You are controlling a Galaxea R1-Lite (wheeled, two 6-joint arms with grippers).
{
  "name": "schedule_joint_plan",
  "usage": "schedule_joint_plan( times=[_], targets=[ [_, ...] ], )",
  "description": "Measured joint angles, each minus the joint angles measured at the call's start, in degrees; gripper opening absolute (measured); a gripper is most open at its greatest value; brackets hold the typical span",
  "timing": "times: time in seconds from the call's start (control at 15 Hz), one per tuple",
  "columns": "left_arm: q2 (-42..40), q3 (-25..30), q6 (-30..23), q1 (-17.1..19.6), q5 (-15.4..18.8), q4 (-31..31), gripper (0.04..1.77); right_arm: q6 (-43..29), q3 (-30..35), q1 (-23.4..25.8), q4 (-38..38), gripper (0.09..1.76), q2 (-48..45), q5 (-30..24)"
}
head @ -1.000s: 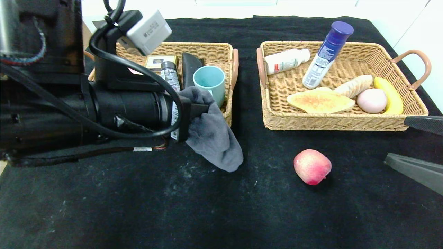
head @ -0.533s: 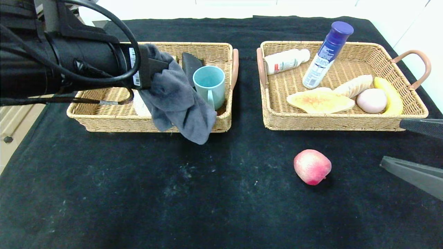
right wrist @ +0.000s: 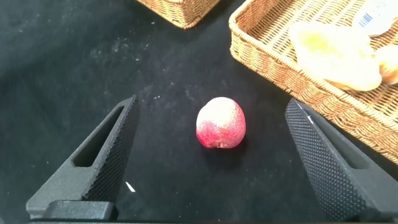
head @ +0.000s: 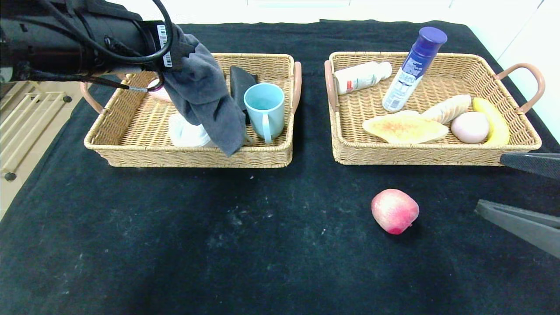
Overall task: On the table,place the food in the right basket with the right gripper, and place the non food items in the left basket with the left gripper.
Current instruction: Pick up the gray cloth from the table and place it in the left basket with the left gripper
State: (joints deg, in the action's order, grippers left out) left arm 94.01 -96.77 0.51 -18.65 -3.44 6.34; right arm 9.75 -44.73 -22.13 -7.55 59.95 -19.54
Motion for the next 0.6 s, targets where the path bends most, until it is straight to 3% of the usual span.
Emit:
schedule_joint_plan(
  times=[0.27, 0.6],
  targets=[
    [4.1, -3.2, 0.0, 2.1, 0.2, -0.3, 0.21, 0.0, 0.0, 0.0, 0.0, 1.71, 0.2, 0.0],
    [7.7, -1.7, -0.4, 4.1, 0.4, -0.4, 0.21, 0.0, 0.0, 0.0, -0.1, 1.71, 0.3, 0.0]
  ],
)
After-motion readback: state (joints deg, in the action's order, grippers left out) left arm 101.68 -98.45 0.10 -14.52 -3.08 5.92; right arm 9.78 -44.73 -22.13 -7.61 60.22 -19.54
